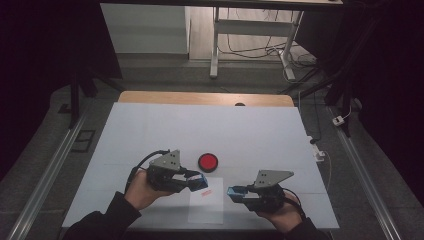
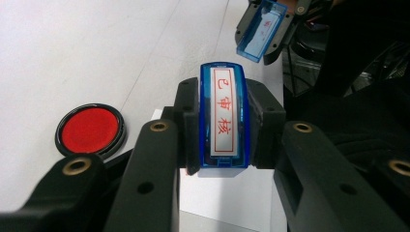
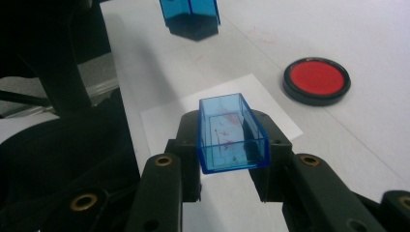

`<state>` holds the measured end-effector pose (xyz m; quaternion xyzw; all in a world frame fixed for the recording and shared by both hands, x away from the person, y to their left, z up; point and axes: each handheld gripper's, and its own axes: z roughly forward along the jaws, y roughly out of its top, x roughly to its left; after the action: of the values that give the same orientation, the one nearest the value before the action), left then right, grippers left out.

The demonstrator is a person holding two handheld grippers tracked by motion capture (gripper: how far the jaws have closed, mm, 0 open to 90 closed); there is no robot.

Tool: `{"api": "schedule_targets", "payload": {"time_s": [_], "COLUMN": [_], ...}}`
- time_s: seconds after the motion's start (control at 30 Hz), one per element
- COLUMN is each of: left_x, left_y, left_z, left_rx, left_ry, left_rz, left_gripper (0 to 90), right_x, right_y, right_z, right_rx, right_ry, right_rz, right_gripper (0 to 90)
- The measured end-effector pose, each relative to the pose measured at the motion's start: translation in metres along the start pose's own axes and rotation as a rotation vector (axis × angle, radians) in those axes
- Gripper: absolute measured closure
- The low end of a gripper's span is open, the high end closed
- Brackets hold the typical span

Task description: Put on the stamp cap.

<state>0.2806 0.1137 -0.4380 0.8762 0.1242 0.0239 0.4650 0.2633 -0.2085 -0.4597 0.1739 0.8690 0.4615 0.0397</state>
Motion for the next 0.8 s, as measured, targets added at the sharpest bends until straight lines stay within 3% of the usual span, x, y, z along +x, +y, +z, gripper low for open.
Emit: {"api": "schedule_targets", "payload": {"time_s": [0.23,0.8], "left_x": [0.002,0.002], "left_y": [0.002,0.005], "left_z": [0.000,0.001], "left_rx": [-0.003,-0.035], "left_ry": [-0.013,-0.049], "left_rz": [0.030,0.078], "left_gripper": [70.2,70.3], "right_x": [-0.004,-0.007], "right_y": [0.004,0.013], "right_z": [0.012,0.041], "right_rx": [-0.023,-0.038], "right_ry": [0.027,0.138], "right_rz": [0.019,-0.005], "right_gripper": [67.7,67.7]}}
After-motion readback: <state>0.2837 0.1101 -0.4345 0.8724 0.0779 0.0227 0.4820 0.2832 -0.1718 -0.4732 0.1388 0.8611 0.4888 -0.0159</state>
